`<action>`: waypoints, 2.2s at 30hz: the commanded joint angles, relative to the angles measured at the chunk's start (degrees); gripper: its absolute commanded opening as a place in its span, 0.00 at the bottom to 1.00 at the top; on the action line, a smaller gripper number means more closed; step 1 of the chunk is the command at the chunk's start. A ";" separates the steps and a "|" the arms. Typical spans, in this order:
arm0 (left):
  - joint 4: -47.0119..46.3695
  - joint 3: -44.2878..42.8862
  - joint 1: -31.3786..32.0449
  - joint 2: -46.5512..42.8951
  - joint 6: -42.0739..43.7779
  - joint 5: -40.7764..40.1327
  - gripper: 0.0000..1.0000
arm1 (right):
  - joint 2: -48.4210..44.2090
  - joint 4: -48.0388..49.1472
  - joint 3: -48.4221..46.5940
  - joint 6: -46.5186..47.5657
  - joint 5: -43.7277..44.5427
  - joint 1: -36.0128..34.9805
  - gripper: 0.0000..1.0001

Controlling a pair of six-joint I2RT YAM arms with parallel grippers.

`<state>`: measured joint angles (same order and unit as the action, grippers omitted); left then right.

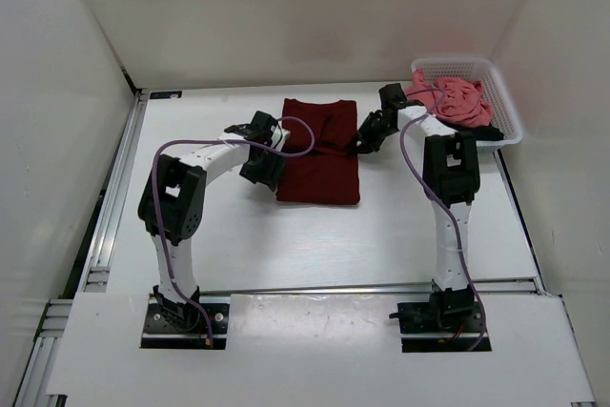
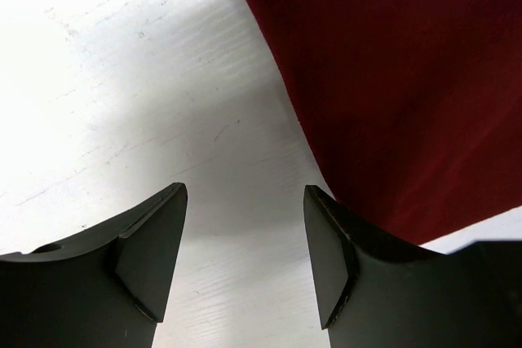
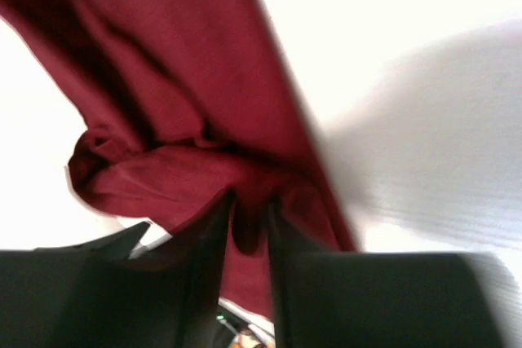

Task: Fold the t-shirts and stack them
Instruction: Fold the folded rectangular tshirt in 1/3 of the way, then grab one side of the 2/3 rectangular tshirt with both arms

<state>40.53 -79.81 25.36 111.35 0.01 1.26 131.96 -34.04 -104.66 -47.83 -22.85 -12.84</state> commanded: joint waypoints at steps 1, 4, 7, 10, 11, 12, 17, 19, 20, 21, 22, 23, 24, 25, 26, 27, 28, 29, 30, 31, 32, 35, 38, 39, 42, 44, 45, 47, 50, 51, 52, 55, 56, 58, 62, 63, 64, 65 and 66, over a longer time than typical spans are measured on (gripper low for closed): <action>-0.28 0.45 0.39 -3.06 -0.01 -0.55 0.70 | 1.28 2.05 -2.92 -3.14 -2.11 0.62 0.40; -0.28 0.45 0.39 -3.07 -0.01 -0.55 0.70 | 1.28 4.94 -4.23 -2.62 -5.09 0.62 0.49; -0.28 0.45 0.39 -3.07 -0.01 -0.55 0.70 | -4.22 7.40 -1.78 1.76 -2.41 0.62 0.51; -0.28 0.45 0.39 -3.07 -0.01 -0.03 0.70 | -12.30 8.90 3.31 8.51 4.98 -1.56 0.49; -0.28 0.45 0.39 -3.07 -0.01 -0.03 0.70 | -14.26 8.91 4.54 10.29 7.53 -2.27 0.48; -0.28 0.45 0.39 -3.07 -0.01 -0.03 0.70 | -15.93 9.43 6.73 11.96 12.34 -3.15 0.47; -0.28 -0.08 0.39 -3.07 -0.01 -0.03 0.70 | -19.81 8.21 9.56 18.74 18.37 -9.04 0.34; -0.28 -0.61 0.39 -3.07 -0.01 1.37 0.70 | -19.20 6.38 9.56 17.44 18.37 -9.04 0.29; -0.28 -0.61 0.39 -3.07 -0.01 1.99 0.70 | -19.20 5.23 9.56 16.64 17.85 -9.04 0.29; -0.28 -1.22 0.39 -3.68 -0.01 2.69 0.70 | -18.68 4.34 10.26 16.11 17.84 -9.04 0.32; -0.28 -1.22 0.39 -5.08 -0.01 3.66 0.71 | -19.63 3.81 12.53 15.58 17.84 -9.04 0.38; -0.28 -1.22 0.91 -5.79 -0.01 5.58 0.71 | -20.51 3.81 14.38 15.06 17.84 -9.04 0.48; -0.28 -1.22 0.91 -6.40 -0.01 6.64 0.72 | -22.52 3.81 16.31 15.05 17.84 -9.04 0.51; -0.28 -1.22 0.91 -7.10 -0.01 7.61 0.72 | -23.49 3.81 20.07 15.05 17.15 -9.04 0.54; -0.28 -1.22 0.91 -7.11 -0.01 8.84 0.74 | -24.46 3.81 22.03 14.53 15.49 -9.04 0.57; -0.28 -1.22 0.91 -7.11 -0.01 8.85 0.74 | -25.95 3.81 23.70 14.52 14.60 -9.04 0.59; -0.28 -0.62 1.61 -6.59 -0.01 9.46 0.74 | -26.57 3.81 26.93 14.52 13.81 -9.04 0.59; -0.28 -0.61 1.62 -5.54 -0.01 9.47 0.75 | -27.19 3.29 28.53 14.52 13.02 -9.04 0.61; -0.28 -0.61 1.62 -5.01 -0.01 9.47 0.75 | -28.24 3.28 30.03 14.52 12.31 -9.04 0.61; -0.28 -0.61 2.14 -4.39 -0.01 9.99 0.75 | -28.77 3.28 31.43 14.52 11.17 -9.04 0.61; -0.28 -0.61 2.14 -4.39 -0.01 10.52 0.75 | -29.82 4.76 34.49 14.00 10.47 -9.04 0.61; -0.28 -1.14 2.14 -3.25 -0.01 11.75 0.75 | -30.54 6.35 38.20 13.39 8.89 -9.04 0.61; -0.28 -1.14 2.76 -1.23 -0.01 11.14 0.75 | -29.84 7.49 39.35 12.85 6.51 -9.04 0.61; -0.28 -1.14 2.76 -0.70 -0.01 11.14 0.73 | -29.31 7.50 39.88 12.16 5.89 -9.04 0.61; -0.28 -1.14 3.38 1.14 -0.01 10.52 0.62 | -29.31 9.42 41.98 10.84 5.36 -9.04 0.61; -0.28 -1.14 3.38 1.76 -0.01 9.82 0.55 | -29.31 9.96 42.69 10.22 5.36 -8.35 0.59; -0.28 -1.14 3.38 1.76 -0.01 9.82 0.52 | -28.61 10.66 42.70 9.69 5.36 -8.34 0.59; -0.28 -1.14 3.38 1.77 -0.01 9.82 0.45 | -27.90 11.28 42.70 9.17 5.36 -7.81 0.58; -0.28 -1.14 3.38 2.29 -0.01 9.82 0.37 | -26.68 13.29 42.70 9.16 5.36 -7.29 0.50; -0.28 -1.66 3.38 2.29 -0.01 9.82 0.36 | -26.67 13.30 42.70 9.16 5.36 -6.76 0.47; -0.28 -1.66 3.38 2.29 -0.01 9.82 0.34 | -25.97 13.30 42.00 9.16 5.36 -6.76 0.43; -0.28 -1.66 3.38 2.29 -0.01 9.82 0.25 | -24.65 13.30 40.77 9.16 3.44 -6.76 0.27; -0.28 -1.66 3.38 1.77 -0.01 9.82 0.23 | -24.65 13.82 40.77 8.64 2.91 -6.76 0.21; -0.28 -1.14 3.38 1.77 -0.01 9.82 0.15 | -24.65 13.83 40.77 8.63 2.20 -6.76 0.06; 2.25 1.41 3.90 -2.26 -0.01 9.29 0.10 | -29.03 13.83 44.62 8.11 0.88 -6.76 0.01; 3.05 2.02 3.90 -3.23 -0.01 8.59 0.10 | -30.17 13.22 45.42 8.11 0.01 -6.76 0.01; 4.19 2.72 4.60 -4.29 -0.01 8.59 0.10 | -32.62 12.43 46.29 8.11 0.00 -6.76 0.01; 5.51 4.21 5.21 -6.39 -0.01 7.89 0.10 | -33.86 10.16 47.69 8.11 0.00 -7.28 0.01; 8.74 5.01 5.74 -7.37 -0.01 7.36 0.10 | -36.40 8.57 48.23 10.02 0.52 -8.77 0.01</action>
<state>41.91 -77.10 29.43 110.96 -0.34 10.39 102.45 -20.91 -58.35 -39.62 -21.28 -20.08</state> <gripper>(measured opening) 0.173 0.015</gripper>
